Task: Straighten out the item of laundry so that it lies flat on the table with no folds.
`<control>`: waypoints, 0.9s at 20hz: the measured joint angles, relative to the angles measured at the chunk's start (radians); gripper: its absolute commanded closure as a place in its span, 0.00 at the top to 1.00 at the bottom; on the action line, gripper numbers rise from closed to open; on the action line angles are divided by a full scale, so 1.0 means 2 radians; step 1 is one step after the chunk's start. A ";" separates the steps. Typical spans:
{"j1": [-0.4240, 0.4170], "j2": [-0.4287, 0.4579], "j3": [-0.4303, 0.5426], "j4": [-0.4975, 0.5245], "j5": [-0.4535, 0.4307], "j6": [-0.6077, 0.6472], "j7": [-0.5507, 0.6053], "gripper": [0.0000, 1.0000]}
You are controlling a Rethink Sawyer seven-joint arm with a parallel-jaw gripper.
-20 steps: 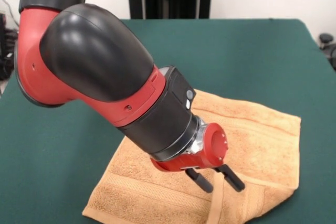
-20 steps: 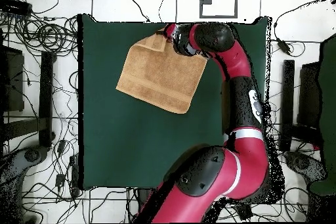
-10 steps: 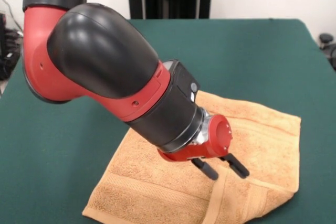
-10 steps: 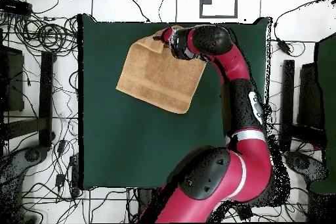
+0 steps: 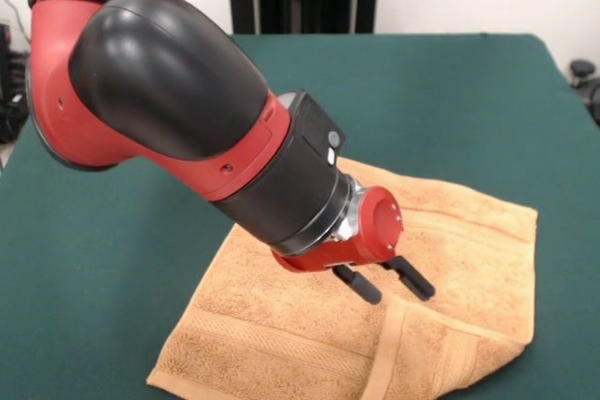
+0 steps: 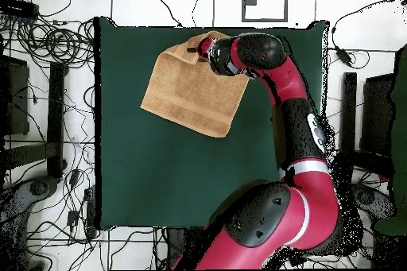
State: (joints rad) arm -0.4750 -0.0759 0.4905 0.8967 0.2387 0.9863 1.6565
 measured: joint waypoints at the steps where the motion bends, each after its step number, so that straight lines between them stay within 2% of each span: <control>1: -0.001 -0.001 0.000 0.000 0.000 0.000 0.000 1.00; 14: -0.001 -0.003 0.000 -0.013 -0.010 0.000 0.000 1.00; 18: 0.008 0.017 0.000 -0.051 -0.013 0.000 0.000 1.00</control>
State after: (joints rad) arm -0.4594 -0.0428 0.4902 0.7945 0.2119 0.9865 1.6565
